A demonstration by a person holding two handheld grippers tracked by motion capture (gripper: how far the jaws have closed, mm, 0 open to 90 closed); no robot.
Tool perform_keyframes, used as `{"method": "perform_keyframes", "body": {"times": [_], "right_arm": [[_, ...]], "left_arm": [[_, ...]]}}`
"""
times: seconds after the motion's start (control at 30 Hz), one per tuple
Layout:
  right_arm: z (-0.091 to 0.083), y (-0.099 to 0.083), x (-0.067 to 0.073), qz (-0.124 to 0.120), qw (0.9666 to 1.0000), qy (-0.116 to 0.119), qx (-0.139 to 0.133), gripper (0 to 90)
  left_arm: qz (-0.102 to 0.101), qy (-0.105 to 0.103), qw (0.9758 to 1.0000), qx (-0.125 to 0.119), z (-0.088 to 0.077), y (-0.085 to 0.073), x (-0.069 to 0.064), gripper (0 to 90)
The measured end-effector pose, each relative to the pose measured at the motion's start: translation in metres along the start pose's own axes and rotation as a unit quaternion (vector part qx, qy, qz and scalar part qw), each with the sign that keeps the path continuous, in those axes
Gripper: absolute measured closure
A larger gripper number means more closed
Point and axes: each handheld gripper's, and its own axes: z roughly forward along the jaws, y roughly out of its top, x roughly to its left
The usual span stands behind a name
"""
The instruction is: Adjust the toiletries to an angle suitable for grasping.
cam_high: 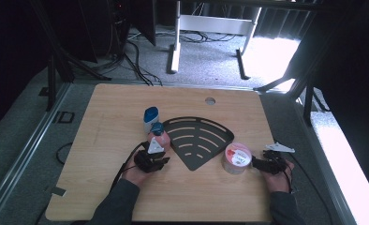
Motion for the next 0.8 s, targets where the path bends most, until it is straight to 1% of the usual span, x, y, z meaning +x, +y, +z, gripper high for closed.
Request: {"method": "perform_keyframes", "body": {"times": [0.1, 0.17, 0.23, 0.33, 0.4, 0.57, 0.63, 0.73, 0.8], "right_arm": [[-0.002, 0.0, -0.001, -0.008, 0.9999, 0.009, -0.003, 54.2], [-0.003, 0.0, -0.002, -0.009, 0.9997, 0.022, -0.004, 64.6], [-0.005, 0.002, -0.001, -0.014, 0.9994, 0.03, -0.011, 73.8], [-0.012, 0.007, 0.001, -0.02, 0.9983, 0.046, -0.031, 86.2], [-0.015, 0.012, 0.0, -0.022, 0.9973, 0.057, -0.041, 88.8], [-0.019, 0.026, -0.003, -0.026, 0.9943, 0.085, -0.059, 89.1], [-0.02, 0.031, -0.001, -0.037, 0.9926, 0.098, -0.062, 89.1], [-0.02, 0.038, 0.005, -0.059, 0.9911, 0.104, -0.058, 89.1], [-0.021, 0.04, 0.007, -0.063, 0.9906, 0.107, -0.058, 89.1]], "left_arm": [[0.004, -0.003, 1.0, 0.003, 0.002, 0.0, -0.003, 66.1], [0.007, -0.007, 0.9999, 0.005, 0.003, 0.0, -0.005, 66.0], [0.008, -0.01, 0.9999, 0.007, 0.006, -0.001, -0.006, 65.5], [0.009, -0.016, 0.9998, 0.013, 0.01, -0.002, -0.007, 65.1], [0.008, -0.018, 0.9997, 0.015, 0.012, -0.002, -0.008, 65.0], [0.008, -0.023, 0.9996, 0.013, 0.014, -0.003, -0.008, 64.6], [0.004, -0.026, 0.9996, 0.01, 0.015, -0.003, -0.007, 64.5], [0.003, -0.029, 0.9995, 0.009, 0.015, -0.003, -0.007, 63.8], [0.003, -0.029, 0.9995, 0.009, 0.015, -0.003, -0.007, 63.3]]}}
